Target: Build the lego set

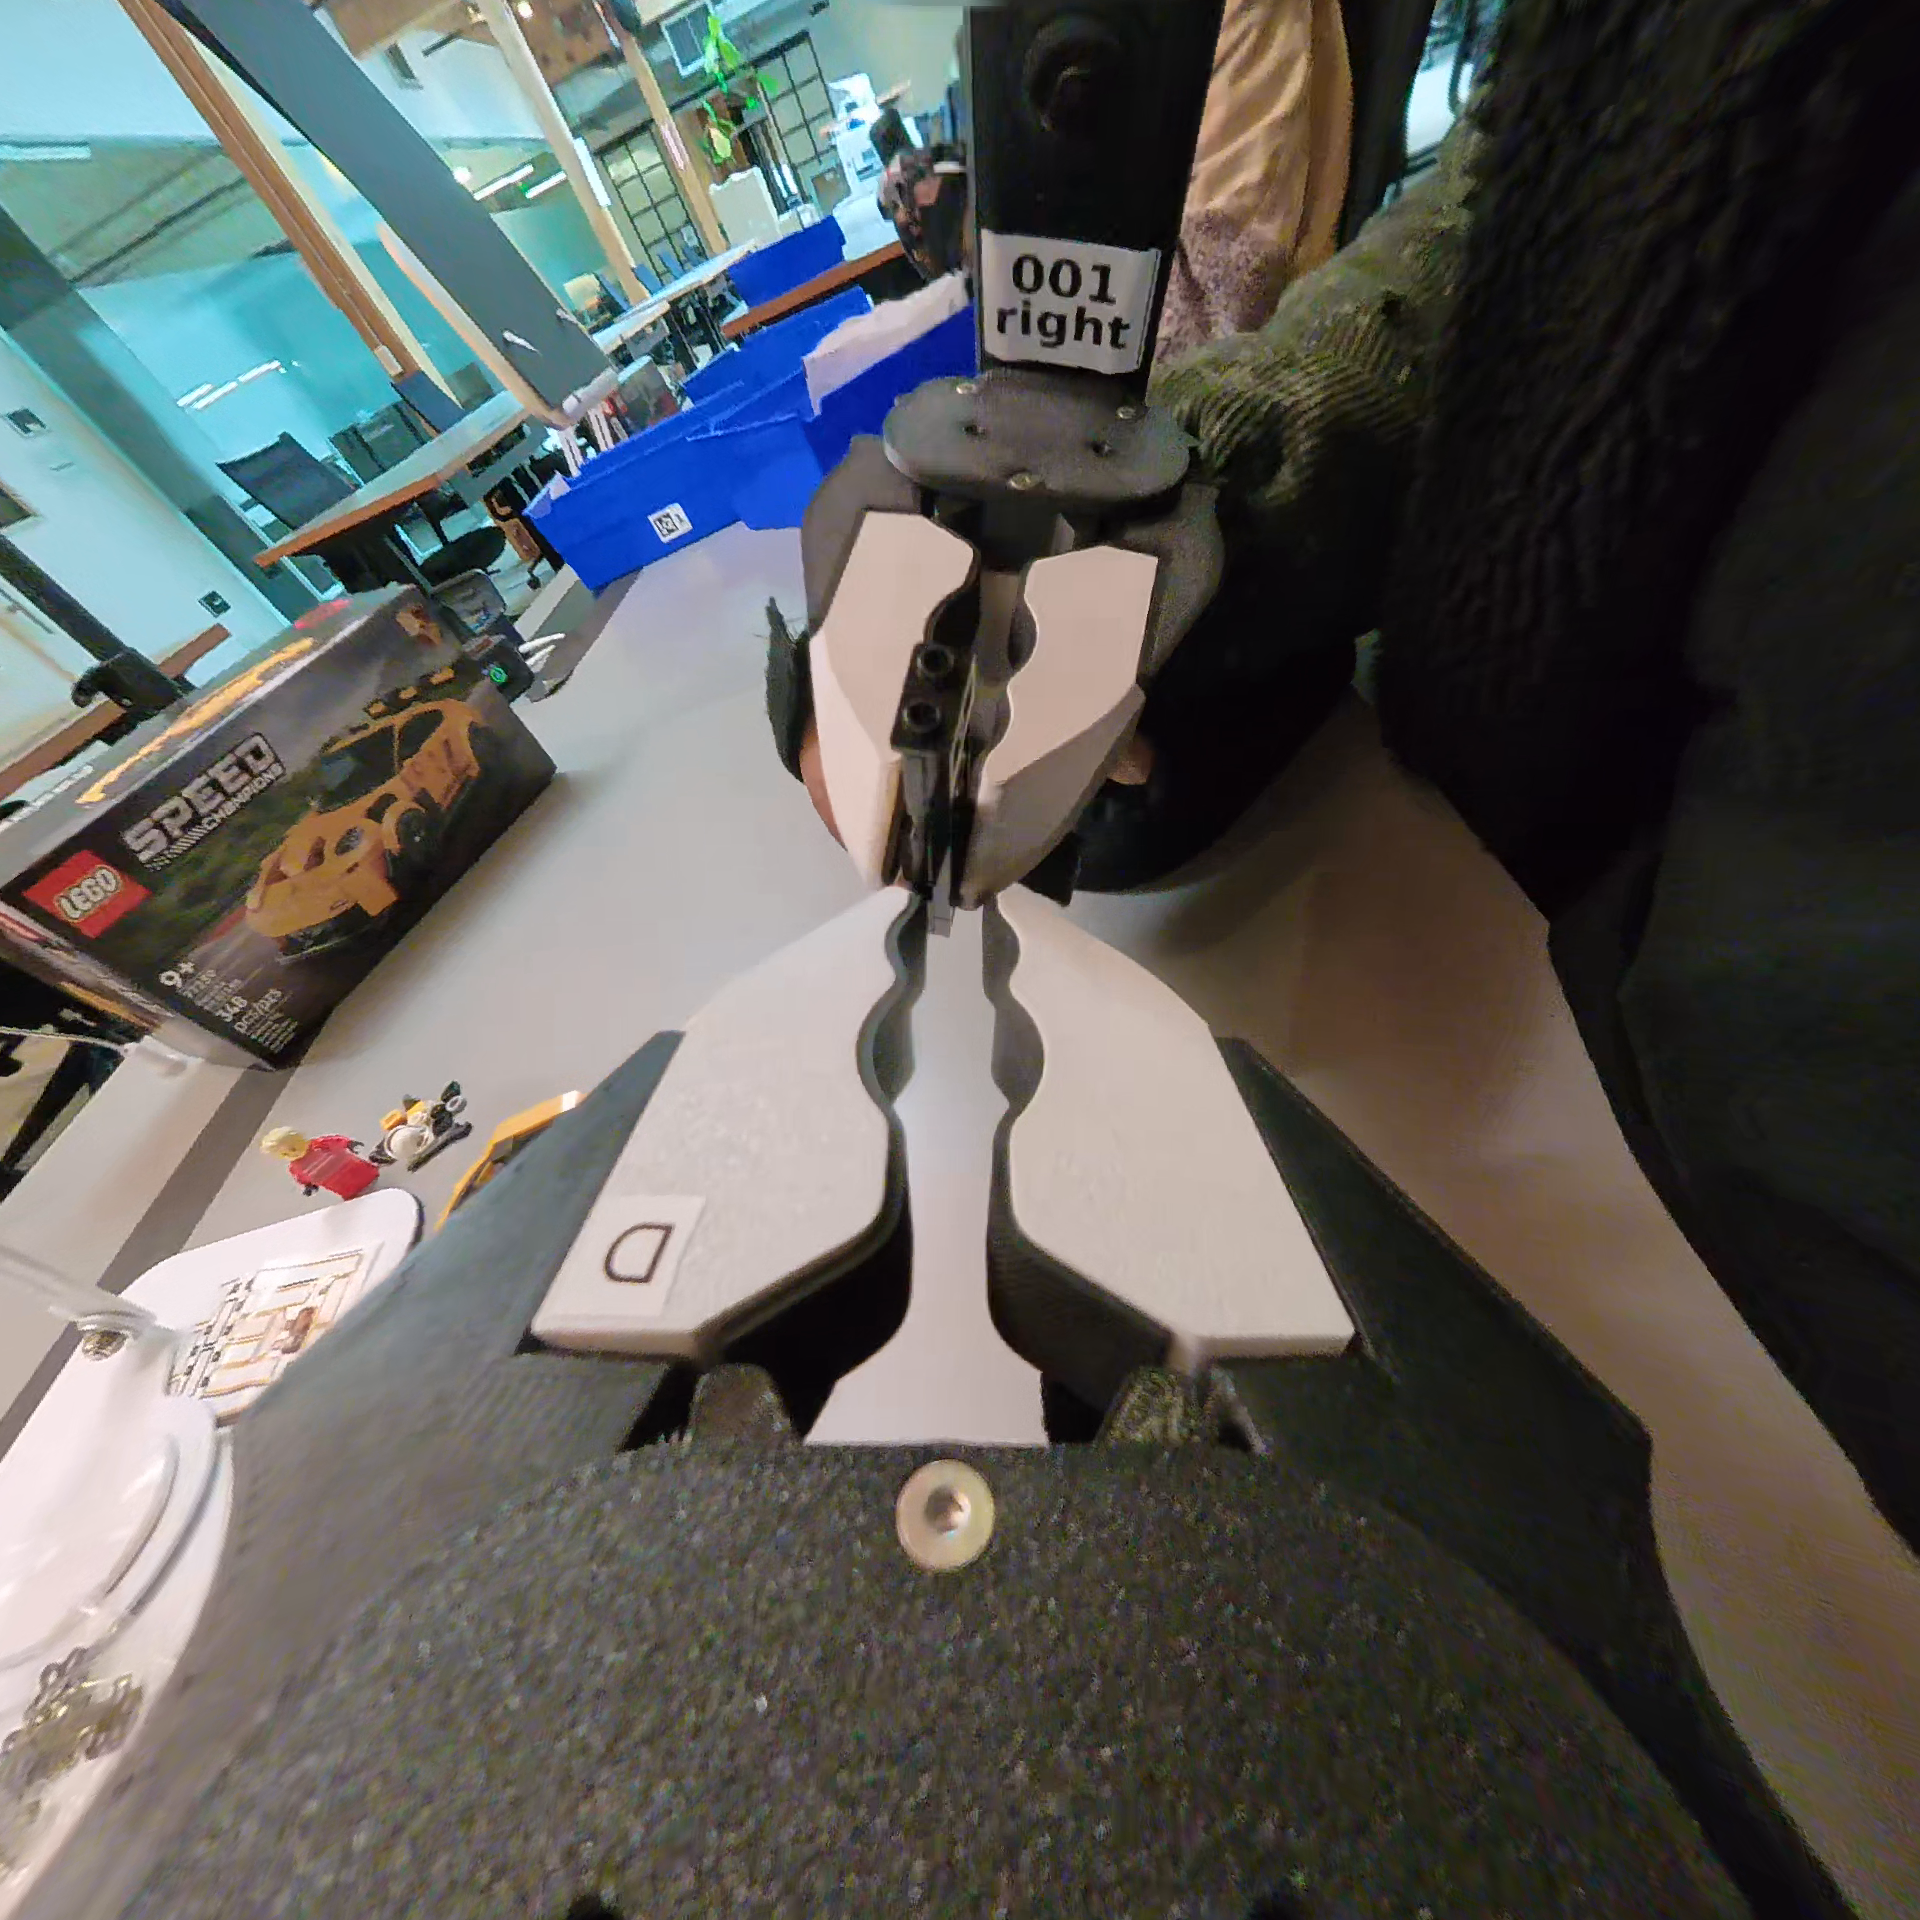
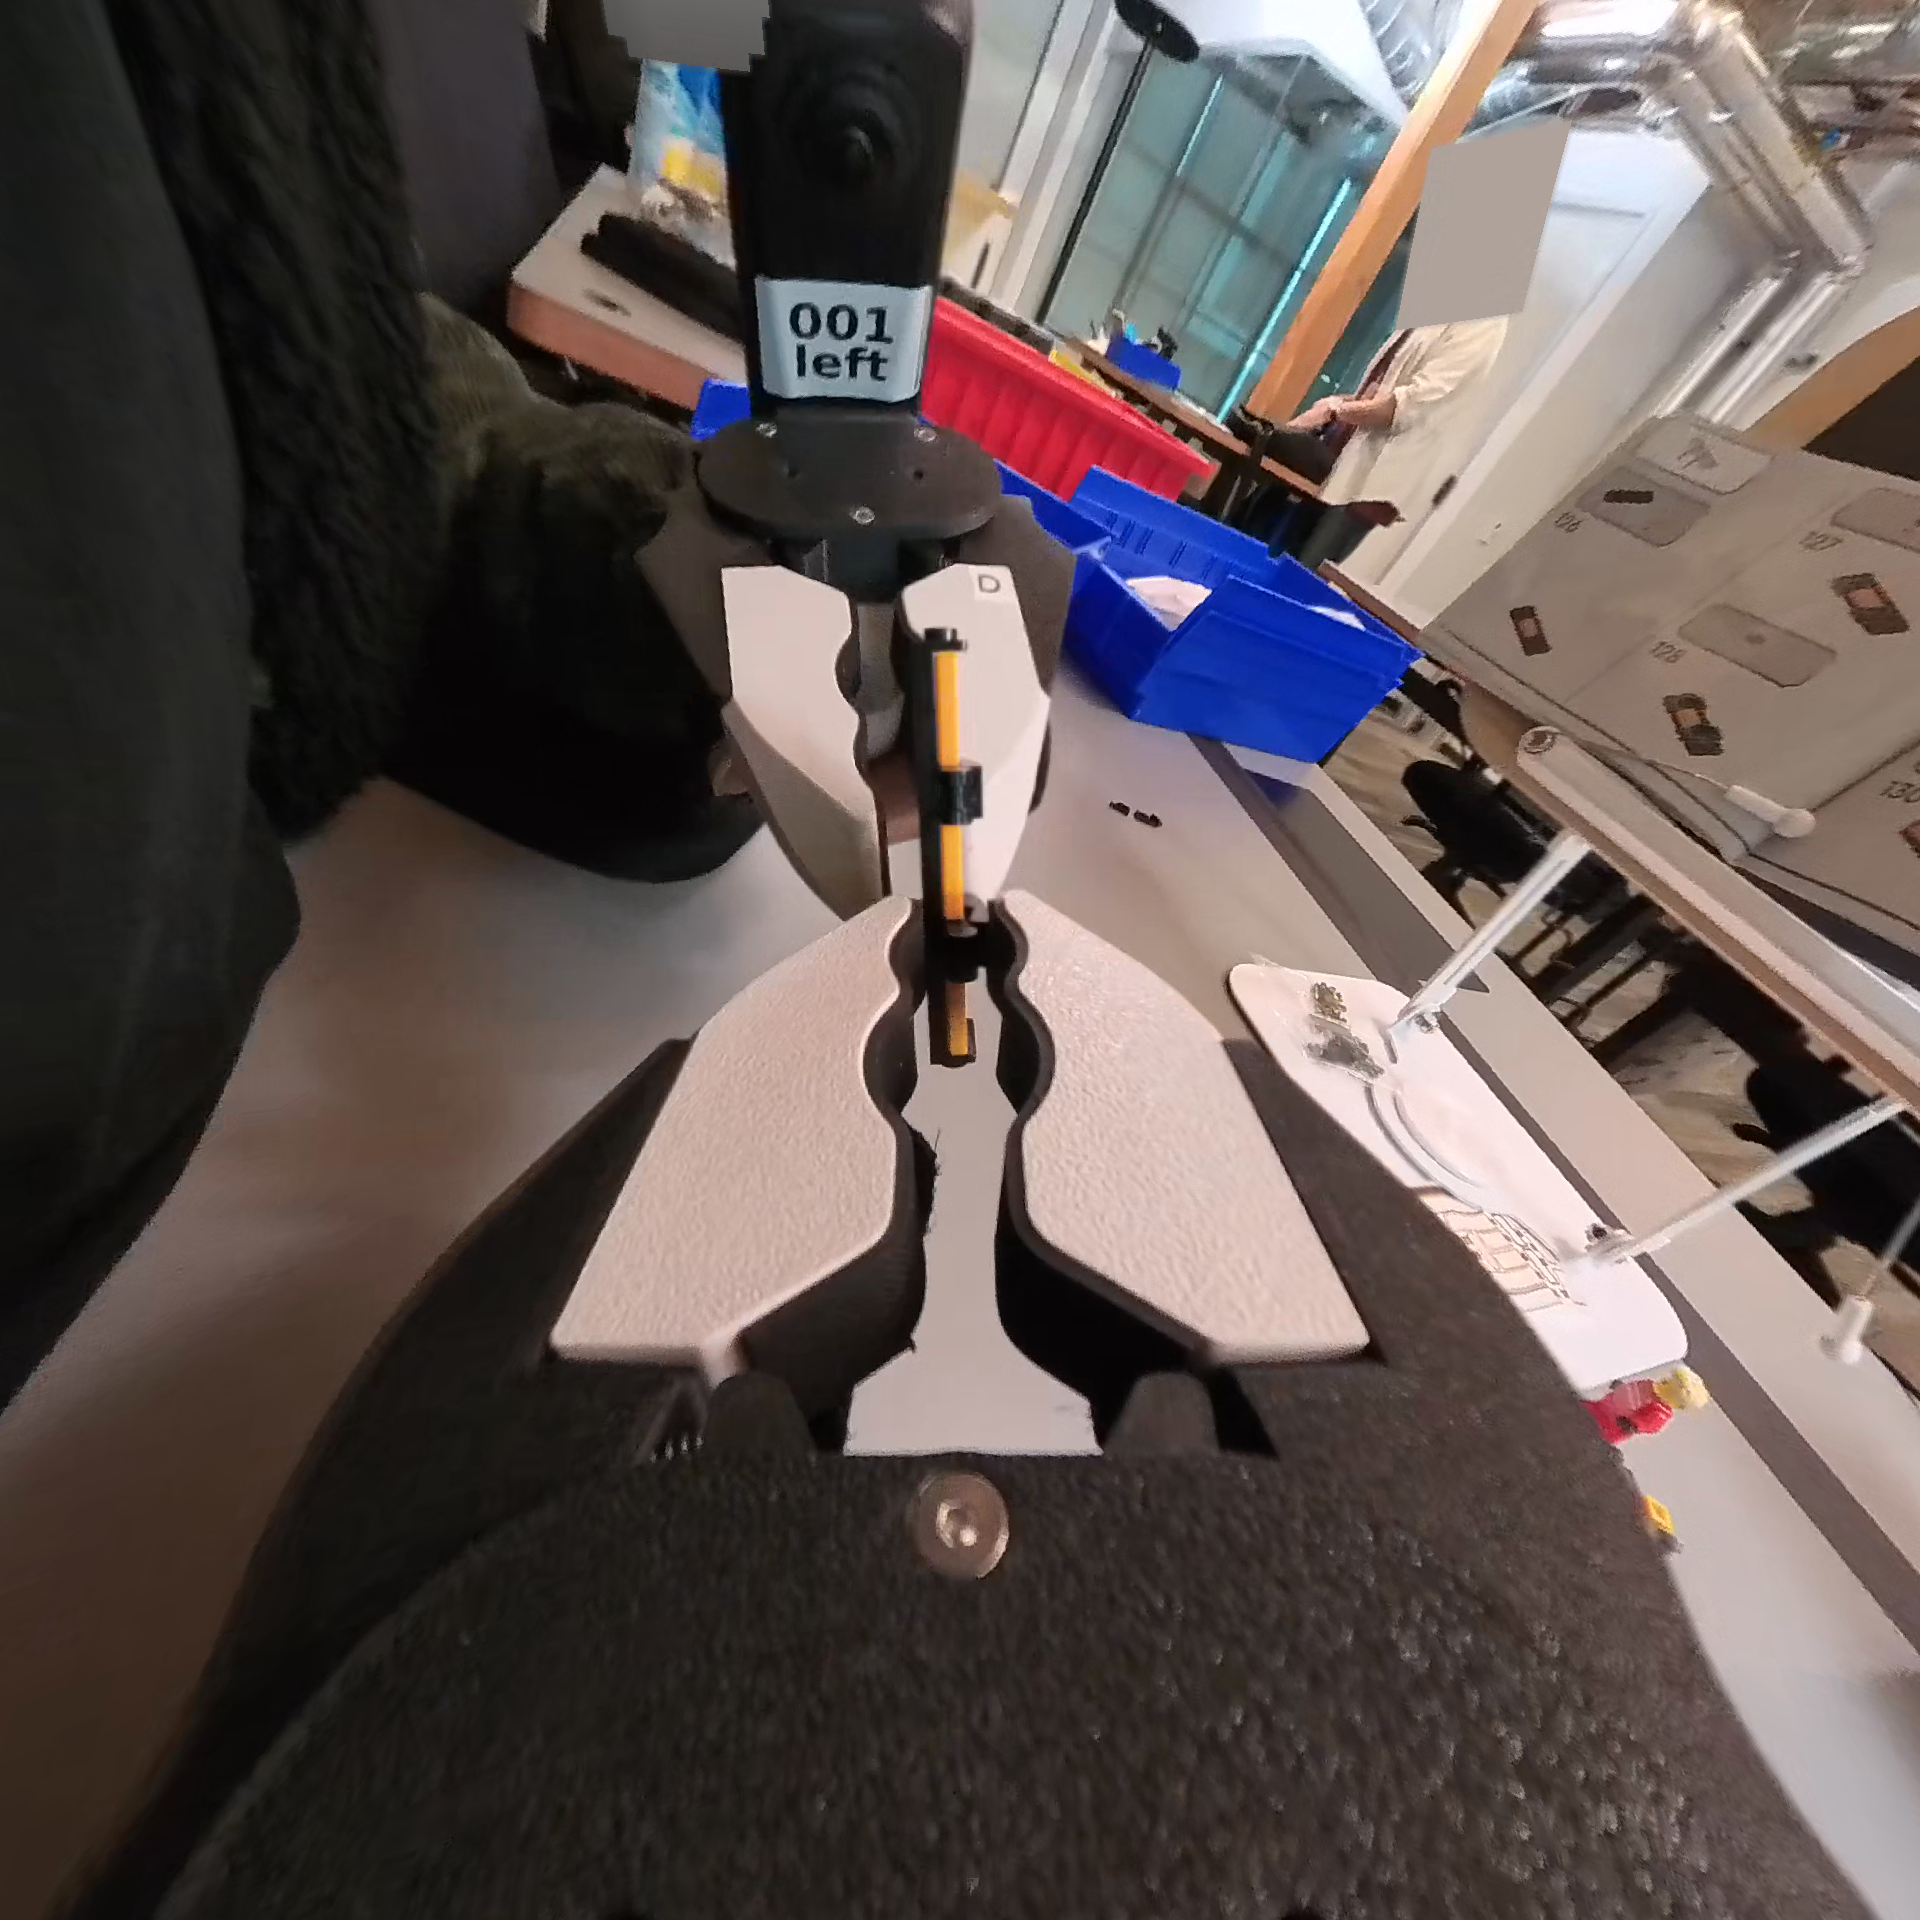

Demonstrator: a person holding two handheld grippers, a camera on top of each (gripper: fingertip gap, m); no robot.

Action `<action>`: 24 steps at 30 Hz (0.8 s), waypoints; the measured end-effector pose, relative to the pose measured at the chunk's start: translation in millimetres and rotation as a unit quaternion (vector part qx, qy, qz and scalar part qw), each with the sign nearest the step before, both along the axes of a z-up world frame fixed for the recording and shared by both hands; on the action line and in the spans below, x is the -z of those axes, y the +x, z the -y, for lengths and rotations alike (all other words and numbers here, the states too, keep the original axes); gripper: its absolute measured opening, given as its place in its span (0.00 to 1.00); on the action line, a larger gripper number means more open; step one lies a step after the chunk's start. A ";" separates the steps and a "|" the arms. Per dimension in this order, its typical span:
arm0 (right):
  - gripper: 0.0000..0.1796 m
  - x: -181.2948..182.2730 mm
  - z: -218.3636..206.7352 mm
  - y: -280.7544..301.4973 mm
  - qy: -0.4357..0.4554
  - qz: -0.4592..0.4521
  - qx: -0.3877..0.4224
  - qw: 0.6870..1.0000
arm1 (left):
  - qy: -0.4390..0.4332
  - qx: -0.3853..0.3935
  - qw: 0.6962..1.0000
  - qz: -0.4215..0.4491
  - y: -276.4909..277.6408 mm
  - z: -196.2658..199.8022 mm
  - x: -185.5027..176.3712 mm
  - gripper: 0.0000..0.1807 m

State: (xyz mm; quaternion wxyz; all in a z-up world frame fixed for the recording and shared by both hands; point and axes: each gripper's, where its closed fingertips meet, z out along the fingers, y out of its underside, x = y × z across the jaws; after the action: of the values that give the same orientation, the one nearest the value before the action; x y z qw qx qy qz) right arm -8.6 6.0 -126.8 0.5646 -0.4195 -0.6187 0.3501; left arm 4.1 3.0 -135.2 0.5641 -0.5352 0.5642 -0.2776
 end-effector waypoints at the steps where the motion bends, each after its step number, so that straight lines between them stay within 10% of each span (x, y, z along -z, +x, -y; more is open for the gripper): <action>1: 0.06 -1.1 0.6 0.3 -0.004 -0.003 -0.002 1.000 | 0.004 -0.001 1.000 0.003 0.1 0.1 -1.3 0.05; 24: 0.06 -4.5 29.9 1.8 -0.071 -0.026 -0.091 0.993 | -0.011 0.072 0.997 -0.001 1.7 28.1 -6.2 0.06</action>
State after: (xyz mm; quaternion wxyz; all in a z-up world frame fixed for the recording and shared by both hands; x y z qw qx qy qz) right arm -6.8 -23.9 -122.3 0.5150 -0.3911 -0.6130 0.4539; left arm 5.8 -25.1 -129.0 0.5364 -0.4992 0.5988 -0.3233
